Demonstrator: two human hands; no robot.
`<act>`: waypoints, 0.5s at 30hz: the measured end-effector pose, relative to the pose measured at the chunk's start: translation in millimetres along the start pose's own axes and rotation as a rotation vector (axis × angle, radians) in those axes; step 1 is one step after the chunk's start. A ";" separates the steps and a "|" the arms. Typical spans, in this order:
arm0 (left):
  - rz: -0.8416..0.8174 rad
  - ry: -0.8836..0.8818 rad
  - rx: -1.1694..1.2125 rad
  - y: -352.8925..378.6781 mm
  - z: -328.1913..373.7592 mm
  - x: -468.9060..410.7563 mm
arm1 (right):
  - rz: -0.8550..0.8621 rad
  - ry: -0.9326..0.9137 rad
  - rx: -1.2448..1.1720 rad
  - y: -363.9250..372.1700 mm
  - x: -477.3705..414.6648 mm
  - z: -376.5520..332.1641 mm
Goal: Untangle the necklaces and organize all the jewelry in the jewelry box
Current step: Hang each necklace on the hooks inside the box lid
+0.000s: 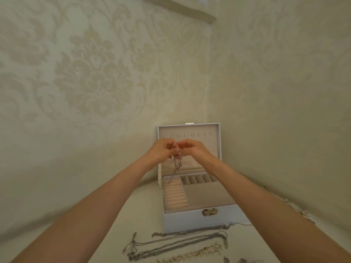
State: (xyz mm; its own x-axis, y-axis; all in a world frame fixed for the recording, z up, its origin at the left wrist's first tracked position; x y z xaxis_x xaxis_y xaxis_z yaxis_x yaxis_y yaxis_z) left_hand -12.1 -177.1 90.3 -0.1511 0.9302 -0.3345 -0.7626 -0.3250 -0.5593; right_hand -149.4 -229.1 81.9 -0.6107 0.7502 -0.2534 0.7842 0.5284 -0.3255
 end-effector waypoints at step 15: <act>0.354 -0.084 -0.215 1.7 -35.1 -24.2 | 0.213 0.007 0.133 5.0 -55.4 20.0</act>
State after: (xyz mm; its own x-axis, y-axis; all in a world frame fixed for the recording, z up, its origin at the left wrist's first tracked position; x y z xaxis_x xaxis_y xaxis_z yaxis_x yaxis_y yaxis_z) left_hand 12.3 -206.2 70.9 -0.4379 0.7626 -0.4762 -0.5074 -0.6468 -0.5694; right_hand -113.9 -276.0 76.1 -0.4316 0.8423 -0.3229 0.8736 0.3011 -0.3822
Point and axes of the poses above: each hand's wrist, its own x-axis away from the middle knuckle, its own y-axis out of the palm, z = x × y, the point moved 1 cm from there along -x, towards the middle knuckle
